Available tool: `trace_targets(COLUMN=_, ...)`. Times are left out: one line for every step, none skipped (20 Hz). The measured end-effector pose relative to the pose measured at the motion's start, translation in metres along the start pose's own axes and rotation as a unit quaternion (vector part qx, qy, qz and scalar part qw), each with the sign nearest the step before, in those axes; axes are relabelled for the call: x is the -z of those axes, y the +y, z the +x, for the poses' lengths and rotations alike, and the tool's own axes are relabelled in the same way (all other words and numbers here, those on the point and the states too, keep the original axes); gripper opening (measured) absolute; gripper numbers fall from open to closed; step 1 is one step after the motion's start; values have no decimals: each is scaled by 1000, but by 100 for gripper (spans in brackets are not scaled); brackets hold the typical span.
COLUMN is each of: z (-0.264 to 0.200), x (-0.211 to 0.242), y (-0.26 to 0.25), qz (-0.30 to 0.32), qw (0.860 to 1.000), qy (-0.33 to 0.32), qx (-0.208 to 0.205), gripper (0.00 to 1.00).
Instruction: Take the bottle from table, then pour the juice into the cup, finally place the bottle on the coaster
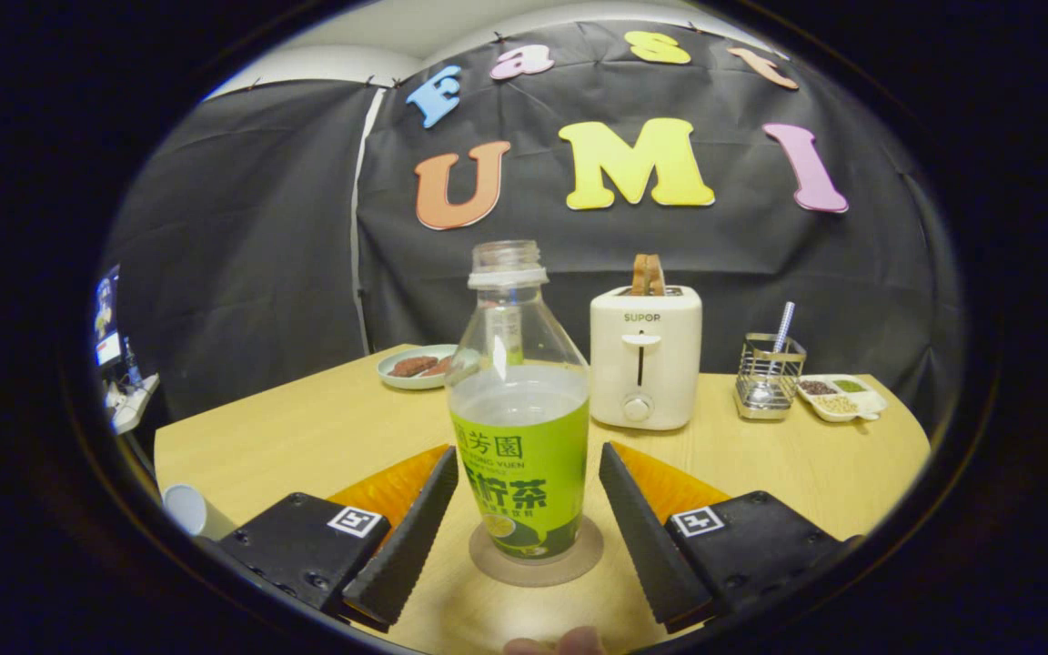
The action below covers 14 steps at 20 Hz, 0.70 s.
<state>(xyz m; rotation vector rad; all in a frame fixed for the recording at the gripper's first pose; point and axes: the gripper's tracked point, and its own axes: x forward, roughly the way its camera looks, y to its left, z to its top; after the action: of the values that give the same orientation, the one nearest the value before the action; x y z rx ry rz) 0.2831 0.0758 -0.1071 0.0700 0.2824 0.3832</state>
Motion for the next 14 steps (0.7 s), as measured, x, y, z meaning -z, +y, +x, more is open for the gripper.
trace_targets(z=-8, x=-3, y=0, qz=2, qw=1000, qy=-4, qx=2, gripper=100)
trace_targets(z=-20, x=-6, y=1, qz=1, qw=1000, qy=-10, qx=6, gripper=100)
trace_targets(z=-33, x=-9, y=3, qz=-1, qw=1000, qy=-16, qx=11, gripper=100)
trace_targets(z=-47, x=-11, y=5, qz=-4, qw=1000, qy=-22, qx=19, gripper=100)
trace_targets(z=-62, x=-14, y=9, qz=-3, qw=999, qy=-28, qx=25, gripper=100)
trace_targets(z=-79, x=-16, y=13, qz=-5, qw=999, qy=-34, qx=31, gripper=100)
trace_targets(z=-98, x=-20, y=17, qz=-8, qw=998, qy=-43, qx=40, gripper=100)
trace_targets(z=-117, x=-24, y=18, qz=-9, qw=997, qy=-51, qx=55, gripper=100)
trace_targets(z=-137, x=-27, y=22, qz=-8, qw=996, qy=-58, qx=69, gripper=100)
trace_targets(z=-157, x=-28, y=25, qz=-11, qw=994, qy=-63, qx=85, gripper=100)
trace_targets(z=-175, x=-28, y=28, qz=-16, qw=992, qy=-68, qx=101, gripper=100)
trace_targets(z=-194, x=-25, y=33, qz=-20, qw=991, qy=-71, qx=113, gripper=100)
trace_targets(z=-210, x=-22, y=39, qz=-24, qw=990, qy=-75, qx=119, gripper=100)
trace_targets(z=-225, x=-18, y=45, qz=-27, qw=988, qy=-79, qx=128, gripper=100)
